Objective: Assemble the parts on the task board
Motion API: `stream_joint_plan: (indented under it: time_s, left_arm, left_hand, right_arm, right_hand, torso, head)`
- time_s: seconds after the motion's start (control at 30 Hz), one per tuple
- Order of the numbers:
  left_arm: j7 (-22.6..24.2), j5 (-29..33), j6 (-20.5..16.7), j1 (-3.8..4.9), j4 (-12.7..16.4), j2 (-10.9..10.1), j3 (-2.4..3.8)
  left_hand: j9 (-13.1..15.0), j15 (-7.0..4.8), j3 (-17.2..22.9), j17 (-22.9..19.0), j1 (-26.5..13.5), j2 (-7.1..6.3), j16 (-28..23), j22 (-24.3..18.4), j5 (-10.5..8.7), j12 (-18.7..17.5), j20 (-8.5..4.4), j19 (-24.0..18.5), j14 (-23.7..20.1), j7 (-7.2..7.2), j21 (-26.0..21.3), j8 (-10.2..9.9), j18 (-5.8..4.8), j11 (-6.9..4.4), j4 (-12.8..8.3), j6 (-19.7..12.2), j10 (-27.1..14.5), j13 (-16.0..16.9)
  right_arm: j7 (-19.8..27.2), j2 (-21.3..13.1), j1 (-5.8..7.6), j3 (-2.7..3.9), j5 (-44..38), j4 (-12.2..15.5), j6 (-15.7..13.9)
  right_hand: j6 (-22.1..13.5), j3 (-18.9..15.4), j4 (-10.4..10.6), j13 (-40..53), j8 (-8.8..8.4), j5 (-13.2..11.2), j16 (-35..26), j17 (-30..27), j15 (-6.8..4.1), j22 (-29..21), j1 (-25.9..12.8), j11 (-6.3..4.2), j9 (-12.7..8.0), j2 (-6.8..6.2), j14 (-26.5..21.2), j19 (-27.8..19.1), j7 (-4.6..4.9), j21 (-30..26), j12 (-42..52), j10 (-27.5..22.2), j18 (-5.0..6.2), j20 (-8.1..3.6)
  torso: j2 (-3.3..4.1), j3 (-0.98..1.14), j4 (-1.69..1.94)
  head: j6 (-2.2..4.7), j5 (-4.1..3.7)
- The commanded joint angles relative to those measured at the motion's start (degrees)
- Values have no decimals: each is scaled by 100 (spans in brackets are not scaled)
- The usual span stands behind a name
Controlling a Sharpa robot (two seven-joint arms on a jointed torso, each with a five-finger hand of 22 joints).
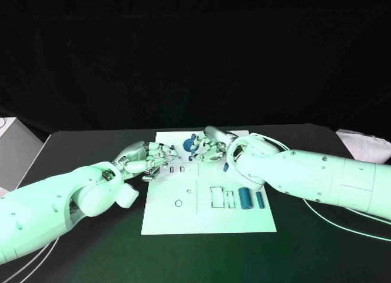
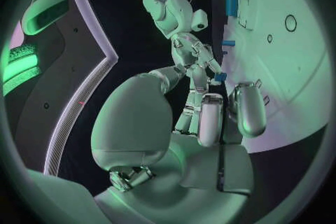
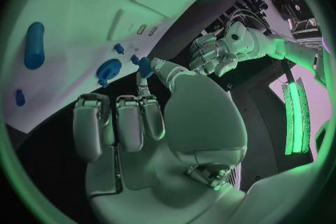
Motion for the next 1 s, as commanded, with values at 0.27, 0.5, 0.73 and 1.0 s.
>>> stream_joint_plan:
  time_s: [0.27, 0.5, 0.73, 1.0]
  left_arm:
    - [14, 37, -3, 0, 7, 19, 3]
    - [16, 35, -3, -1, 2, 6, 3]
    - [16, 35, 6, -1, 2, 3, 3]
    - [15, 35, 17, -1, 0, -1, 3]
  left_hand:
    - [-8, 42, 6, 1197, 42, 5, -28, -4, -17, -38, 2, -41, 366, 27, -34, -24, 25, 13, -35, 14, 10, -5]
    - [-8, 42, 6, 1197, 42, 5, -28, -4, -17, -38, 2, -41, 366, 27, -34, -24, 25, 13, -35, 14, 10, -5]
    - [-8, 42, 6, 1197, 42, 5, -28, -4, -17, -38, 2, -41, 366, 27, -34, -24, 25, 13, -35, 14, 10, -5]
    - [-8, 42, 6, 1197, 42, 5, -28, -4, -17, -38, 2, -41, 366, 27, -34, -24, 25, 13, -35, 14, 10, -5]
  right_arm:
    - [-571, 115, -174, -27, -590, -86, 129]
    - [-663, 156, -278, -37, -685, -141, 131]
    - [-703, 178, -355, -39, -736, -178, 139]
    - [-702, 178, -385, -40, -769, -193, 112]
  right_hand:
    - [-27, -2, 4, 869, 32, 54, 1, 10, -17, 730, -38, -6, 0, -40, 287, 472, 5, -15, 0, -14, -89, -21]
    - [-26, -1, -1, 869, 37, 73, 1, 8, -13, 725, -35, -6, 2, -46, 287, 471, 6, -20, 0, -14, -88, -18]
    - [-25, -1, -2, 873, 39, 79, 0, 7, -12, 735, -34, -6, 2, -49, 287, 473, 6, -11, 3, -10, -90, -17]
    - [-29, -5, -4, 872, 39, 84, 1, 10, -10, 731, -37, -4, 2, -58, 288, 472, 8, -15, 2, -11, -90, -16]
  torso:
    - [17, -2, 22]
    - [26, -4, 14]
    - [21, -5, 11]
    - [17, -9, 13]
  head:
    - [-75, 26]
    - [-114, 47]
    - [-130, 58]
    - [-152, 72]
